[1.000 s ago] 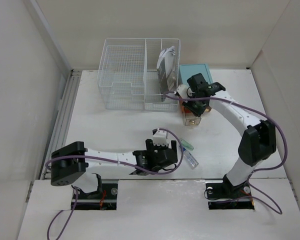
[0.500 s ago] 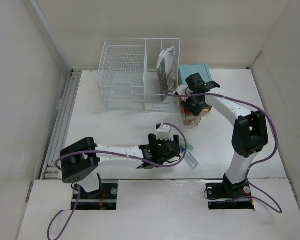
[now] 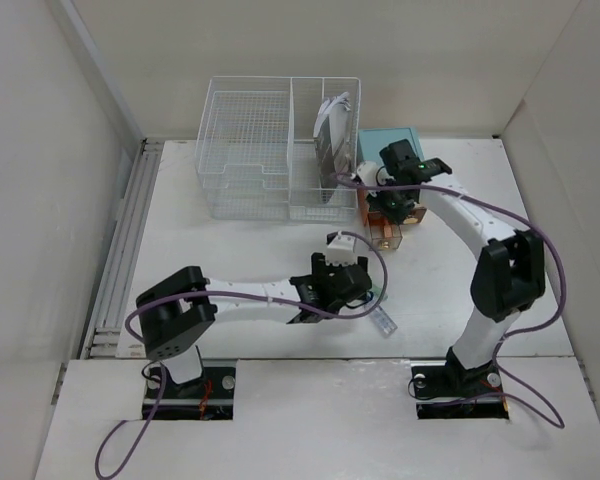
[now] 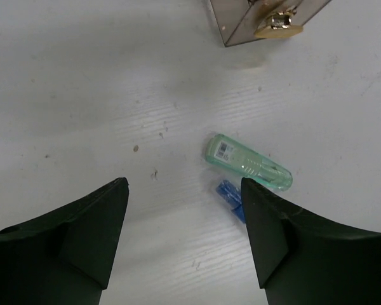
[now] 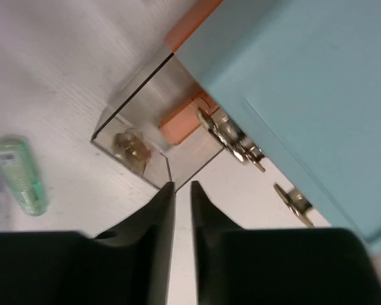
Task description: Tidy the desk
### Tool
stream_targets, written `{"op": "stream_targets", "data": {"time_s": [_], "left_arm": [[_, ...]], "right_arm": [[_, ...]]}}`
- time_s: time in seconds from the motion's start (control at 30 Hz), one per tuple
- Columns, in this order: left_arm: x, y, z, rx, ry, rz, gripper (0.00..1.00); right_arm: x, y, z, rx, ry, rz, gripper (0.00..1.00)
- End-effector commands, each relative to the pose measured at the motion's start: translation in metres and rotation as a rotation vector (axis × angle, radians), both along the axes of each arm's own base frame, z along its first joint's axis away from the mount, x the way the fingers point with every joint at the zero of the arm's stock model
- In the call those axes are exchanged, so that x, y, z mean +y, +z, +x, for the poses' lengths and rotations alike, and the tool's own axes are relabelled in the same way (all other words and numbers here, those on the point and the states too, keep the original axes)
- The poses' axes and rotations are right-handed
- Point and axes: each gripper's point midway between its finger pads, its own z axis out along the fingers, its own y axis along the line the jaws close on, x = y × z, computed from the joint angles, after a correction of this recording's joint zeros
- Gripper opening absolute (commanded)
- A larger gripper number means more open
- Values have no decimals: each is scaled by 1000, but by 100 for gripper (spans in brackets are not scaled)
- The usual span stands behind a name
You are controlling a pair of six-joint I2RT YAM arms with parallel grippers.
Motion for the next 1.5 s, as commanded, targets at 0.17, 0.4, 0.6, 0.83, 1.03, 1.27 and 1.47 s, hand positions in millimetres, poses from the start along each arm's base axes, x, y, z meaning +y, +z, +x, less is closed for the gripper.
{"op": "stream_targets", "data": {"time_s": [0.17, 0.4, 0.6, 0.83, 1.03, 1.27, 1.47], "left_arm": [[-13, -1, 29, 80, 60, 16, 59], [-39, -24, 25, 153, -26, 73, 59], [-60, -24, 32, 156, -63, 104, 59], [-53, -32, 19, 210, -61, 143, 60], [-56, -46, -10, 288, -77, 144, 60], [-69, -48, -34, 354, -71, 83, 63], [-81, -53, -40, 401, -86, 59, 63]], "right_arm": [[-36, 154, 1, -400, -214, 427, 10], [-45, 202, -34, -531, -199, 598, 14], [-48, 183, -45, -488, -197, 633, 14], [-57, 178, -48, -485, -206, 664, 14], [-56, 174, -49, -467, -194, 690, 14], [-57, 171, -54, -463, -187, 709, 14], [-58, 170, -56, -468, -182, 708, 14]]}}
